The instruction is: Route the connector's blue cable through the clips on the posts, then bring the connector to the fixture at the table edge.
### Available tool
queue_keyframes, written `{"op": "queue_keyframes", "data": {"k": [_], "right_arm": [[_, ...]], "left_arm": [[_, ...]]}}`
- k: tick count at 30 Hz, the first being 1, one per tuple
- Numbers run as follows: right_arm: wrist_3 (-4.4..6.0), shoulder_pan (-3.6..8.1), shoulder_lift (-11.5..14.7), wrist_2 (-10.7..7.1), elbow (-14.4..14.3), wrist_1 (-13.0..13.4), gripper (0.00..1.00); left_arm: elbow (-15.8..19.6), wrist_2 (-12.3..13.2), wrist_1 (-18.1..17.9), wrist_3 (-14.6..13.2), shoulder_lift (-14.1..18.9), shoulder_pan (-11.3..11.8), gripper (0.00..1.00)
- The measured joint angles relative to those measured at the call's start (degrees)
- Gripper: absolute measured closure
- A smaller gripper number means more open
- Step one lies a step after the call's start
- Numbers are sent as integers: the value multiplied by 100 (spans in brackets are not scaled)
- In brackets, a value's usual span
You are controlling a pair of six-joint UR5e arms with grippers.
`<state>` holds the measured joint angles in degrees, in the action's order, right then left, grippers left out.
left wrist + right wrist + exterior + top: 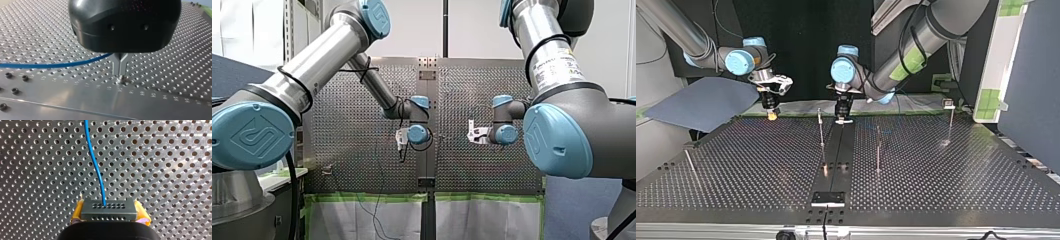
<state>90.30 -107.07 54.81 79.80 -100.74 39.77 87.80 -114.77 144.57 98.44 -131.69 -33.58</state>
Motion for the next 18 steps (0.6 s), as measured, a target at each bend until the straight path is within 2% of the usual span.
{"op": "queue_keyframes", "data": {"k": [6, 18], "right_arm": [[-1, -1, -1, 4, -1, -2, 100], [10, 19, -1, 21, 3, 39, 100]], "left_arm": [[-23, 20, -8, 15, -165, -3, 100], [-121, 57, -25, 77, -244, 81, 100]]}}
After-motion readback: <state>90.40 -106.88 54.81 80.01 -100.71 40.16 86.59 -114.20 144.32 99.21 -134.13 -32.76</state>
